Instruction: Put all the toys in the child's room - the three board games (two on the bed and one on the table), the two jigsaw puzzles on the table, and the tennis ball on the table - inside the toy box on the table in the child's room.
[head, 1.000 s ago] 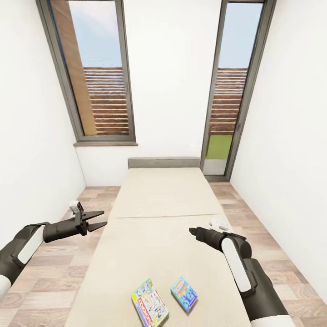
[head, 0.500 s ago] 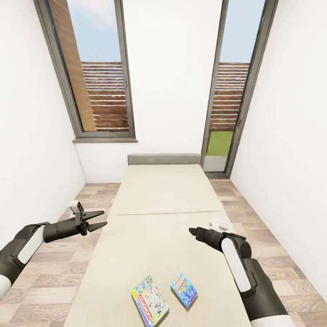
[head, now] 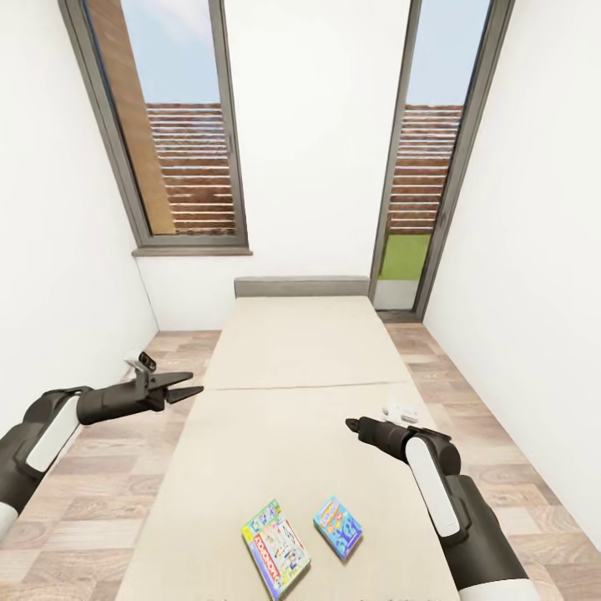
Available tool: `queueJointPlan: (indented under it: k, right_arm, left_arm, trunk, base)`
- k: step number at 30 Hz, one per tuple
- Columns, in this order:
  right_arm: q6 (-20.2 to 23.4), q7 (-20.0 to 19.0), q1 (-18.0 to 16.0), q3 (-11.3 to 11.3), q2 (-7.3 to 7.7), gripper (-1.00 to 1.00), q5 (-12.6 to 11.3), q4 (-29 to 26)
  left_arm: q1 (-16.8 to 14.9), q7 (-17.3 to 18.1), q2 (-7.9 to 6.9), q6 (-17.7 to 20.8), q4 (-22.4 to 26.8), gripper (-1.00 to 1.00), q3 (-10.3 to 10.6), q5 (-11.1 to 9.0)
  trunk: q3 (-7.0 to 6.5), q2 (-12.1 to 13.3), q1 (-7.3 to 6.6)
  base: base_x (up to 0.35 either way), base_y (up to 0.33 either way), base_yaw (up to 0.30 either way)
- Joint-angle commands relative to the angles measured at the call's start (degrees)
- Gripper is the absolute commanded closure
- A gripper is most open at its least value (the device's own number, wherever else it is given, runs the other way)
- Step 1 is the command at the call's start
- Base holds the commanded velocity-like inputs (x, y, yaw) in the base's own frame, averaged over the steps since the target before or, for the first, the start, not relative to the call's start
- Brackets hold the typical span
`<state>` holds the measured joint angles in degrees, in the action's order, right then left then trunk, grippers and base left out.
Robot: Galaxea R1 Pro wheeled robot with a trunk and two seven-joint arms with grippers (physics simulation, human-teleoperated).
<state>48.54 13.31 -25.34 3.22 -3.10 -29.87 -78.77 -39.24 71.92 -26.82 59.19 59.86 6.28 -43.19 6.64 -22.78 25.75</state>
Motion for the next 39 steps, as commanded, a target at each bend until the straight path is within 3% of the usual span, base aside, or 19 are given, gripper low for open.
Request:
queueJointPlan:
  k: [1,9,18,39]
  right_arm:
    - [0.1,0.6,-0.1,0.0,-0.02,-1.0,-0.6,-0.1]
    - [0.1,0.6,-0.1,0.0,-0.24,-1.0,-0.4,-0.1]
    - [0.1,0.6,-0.1,0.0,0.05,-1.0,-0.4,-0.1]
    - [0.0,0.5,0.0,0.0,0.05,-1.0,-0.6,-0.6]
  left_arm:
    - [0.0,0.1,-0.04,0.4,0.5,-1.0,0.2,-0.1]
    - [0.4,0.0,0.13,0.3,1.6,-1.0,0.5,0.0]
    - [0.6,0.2,-2.03,0.5,1.4,-1.0,0.2,-0.4]
    - [0.6,0.2,-1.99,0.3,1.4,-1.0,0.2,-0.1]
  trunk:
    - [0.23,-0.1,0.04]
    - [0.98,-0.1,0.04]
    - [1.83,-0.1,0.04]
    - [2.71,-0.1,0.04]
  base:
    - [0.0,0.0,0.0]
    - [0.0,0.0,0.0]
    - [0.0,0.0,0.0]
    - [0.0,0.0,0.0]
